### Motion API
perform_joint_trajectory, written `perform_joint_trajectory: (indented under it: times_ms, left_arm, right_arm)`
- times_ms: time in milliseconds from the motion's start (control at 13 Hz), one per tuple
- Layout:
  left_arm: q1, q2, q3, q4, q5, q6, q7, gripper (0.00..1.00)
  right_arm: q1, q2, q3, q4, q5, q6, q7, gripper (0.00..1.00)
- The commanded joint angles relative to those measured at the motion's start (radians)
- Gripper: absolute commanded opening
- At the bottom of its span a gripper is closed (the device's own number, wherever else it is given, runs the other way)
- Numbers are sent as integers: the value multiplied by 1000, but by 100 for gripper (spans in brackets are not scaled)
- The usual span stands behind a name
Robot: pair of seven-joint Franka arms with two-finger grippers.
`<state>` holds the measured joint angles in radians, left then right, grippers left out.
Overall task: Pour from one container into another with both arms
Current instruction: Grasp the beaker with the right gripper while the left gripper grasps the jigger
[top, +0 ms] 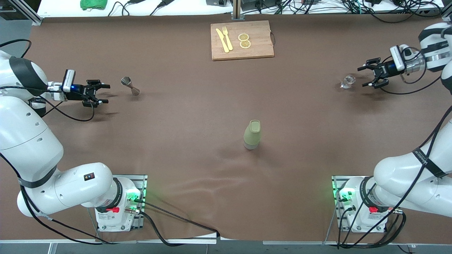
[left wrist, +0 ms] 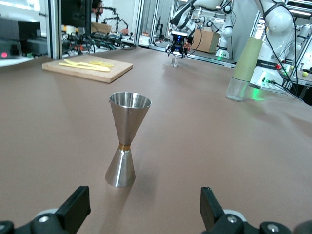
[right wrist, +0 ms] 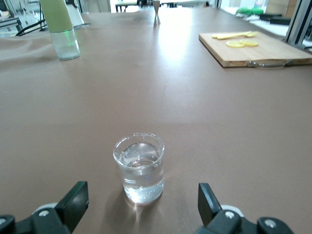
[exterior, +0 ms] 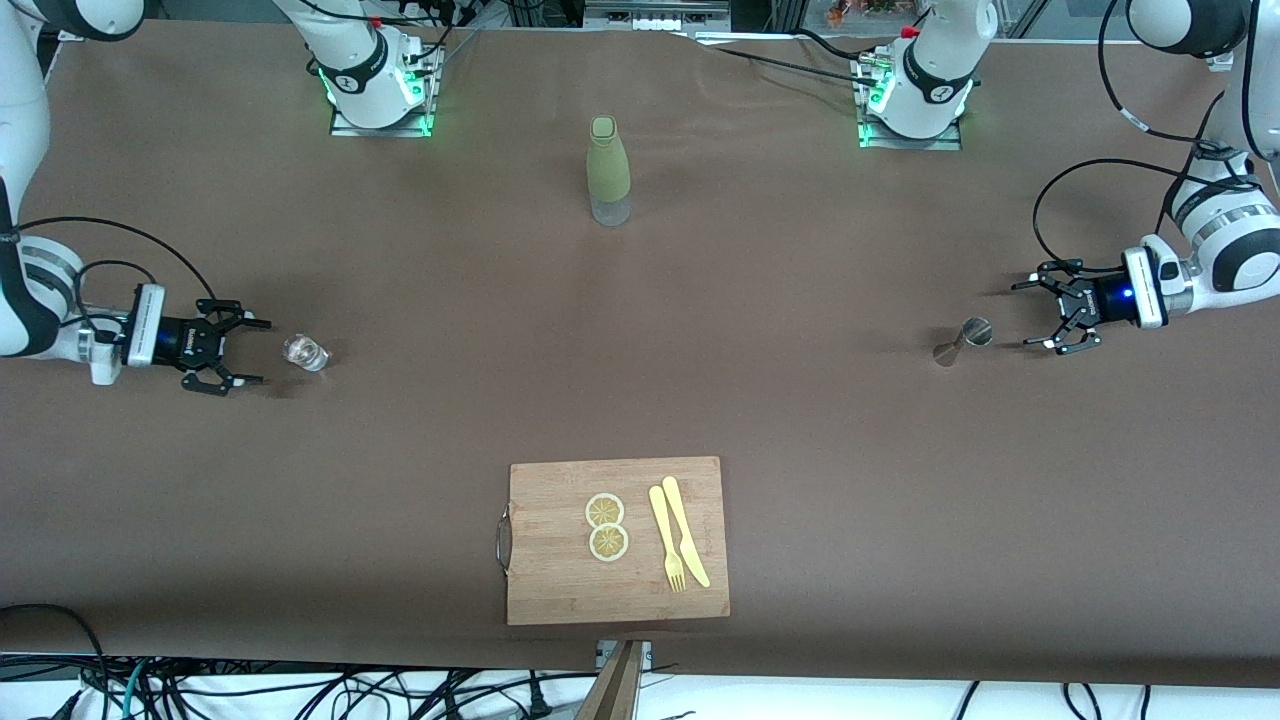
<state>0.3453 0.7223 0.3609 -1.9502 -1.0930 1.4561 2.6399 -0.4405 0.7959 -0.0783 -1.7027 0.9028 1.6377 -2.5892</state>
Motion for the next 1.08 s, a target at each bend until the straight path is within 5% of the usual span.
perform_joint_trajectory:
  times_ms: [0,154,1000]
  left_arm:
    - [4,14,-37,2,-60,-3,132,100]
    - [1,51,-63,10,-88,-3,153,100]
    - [-29,127,-129,74,-168,3,175,100]
  right_arm:
    - [-14,55,23,3,59,-27,-58,100]
    - [-6,92,26,-3,119,-38,-95,100]
    - [8,137,74,-8,143,-39,-98,100]
